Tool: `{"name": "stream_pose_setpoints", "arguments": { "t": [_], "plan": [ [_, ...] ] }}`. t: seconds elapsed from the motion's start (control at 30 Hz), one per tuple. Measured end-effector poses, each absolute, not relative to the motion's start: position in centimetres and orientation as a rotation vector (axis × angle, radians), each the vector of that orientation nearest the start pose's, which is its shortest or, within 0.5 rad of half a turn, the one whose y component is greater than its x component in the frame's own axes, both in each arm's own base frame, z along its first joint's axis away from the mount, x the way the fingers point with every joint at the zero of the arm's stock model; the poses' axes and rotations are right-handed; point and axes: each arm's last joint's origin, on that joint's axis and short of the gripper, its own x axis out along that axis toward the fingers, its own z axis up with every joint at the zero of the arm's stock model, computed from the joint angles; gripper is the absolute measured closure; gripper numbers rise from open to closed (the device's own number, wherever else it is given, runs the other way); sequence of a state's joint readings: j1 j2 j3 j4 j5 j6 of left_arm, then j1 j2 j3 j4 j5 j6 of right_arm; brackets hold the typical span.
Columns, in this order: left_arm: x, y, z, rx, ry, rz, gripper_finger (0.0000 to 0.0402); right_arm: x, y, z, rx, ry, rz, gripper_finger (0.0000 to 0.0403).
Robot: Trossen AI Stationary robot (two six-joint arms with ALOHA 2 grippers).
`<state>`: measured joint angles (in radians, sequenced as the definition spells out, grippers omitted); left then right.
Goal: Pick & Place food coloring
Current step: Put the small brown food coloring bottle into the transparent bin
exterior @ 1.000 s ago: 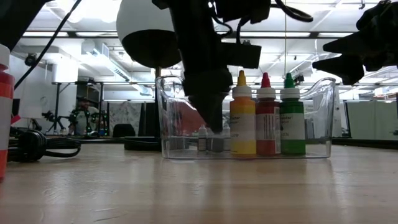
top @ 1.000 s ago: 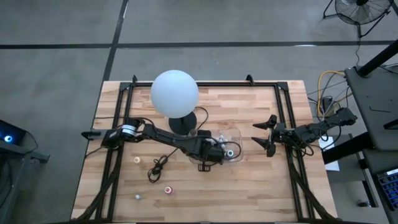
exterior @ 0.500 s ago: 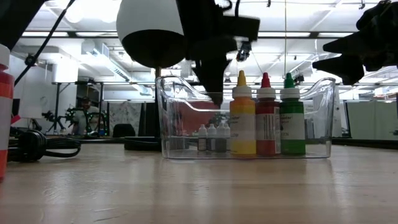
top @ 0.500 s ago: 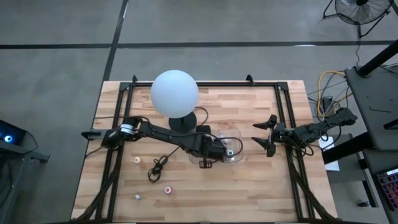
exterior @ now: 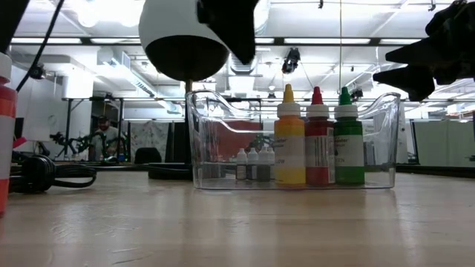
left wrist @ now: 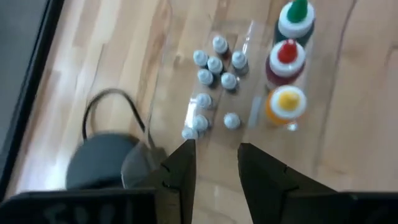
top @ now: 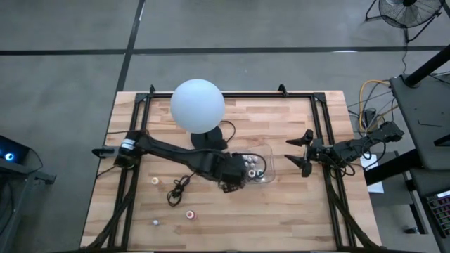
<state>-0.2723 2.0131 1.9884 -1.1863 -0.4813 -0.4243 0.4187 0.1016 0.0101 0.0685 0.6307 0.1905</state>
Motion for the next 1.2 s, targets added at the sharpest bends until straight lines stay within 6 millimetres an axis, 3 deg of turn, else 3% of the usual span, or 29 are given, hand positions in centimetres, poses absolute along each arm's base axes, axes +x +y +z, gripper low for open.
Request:
{"name": "stream_pose_setpoints", "arguments": {
  "t": [0.2, 0.5, 0.9, 1.2],
  "plan": [
    [37.7, -10.8, 32.6, -0.099, 1.003, 0.565, 0.0309, 9.7, 2.4, 16.5, 0.177, 0.002, -0.214, 0.01],
    [35.2, -12.3, 33.4, -0.296, 1.043, 0.661, 0.0305, 9.7, 2.4, 16.5, 0.175, 0.006, -0.215, 0.0094],
    [32.3, -15.8, 34.0, -0.488, 1.09, 0.68, 0.0186, 9.7, 2.4, 16.5, 0.175, 0.005, -0.215, 0.0106],
    [29.2, -18.1, 35.2, -0.496, 1.125, 0.647, 0.0175, 9.7, 2.4, 16.5, 0.175, 0.005, -0.214, 0.0095]
  ]
}}
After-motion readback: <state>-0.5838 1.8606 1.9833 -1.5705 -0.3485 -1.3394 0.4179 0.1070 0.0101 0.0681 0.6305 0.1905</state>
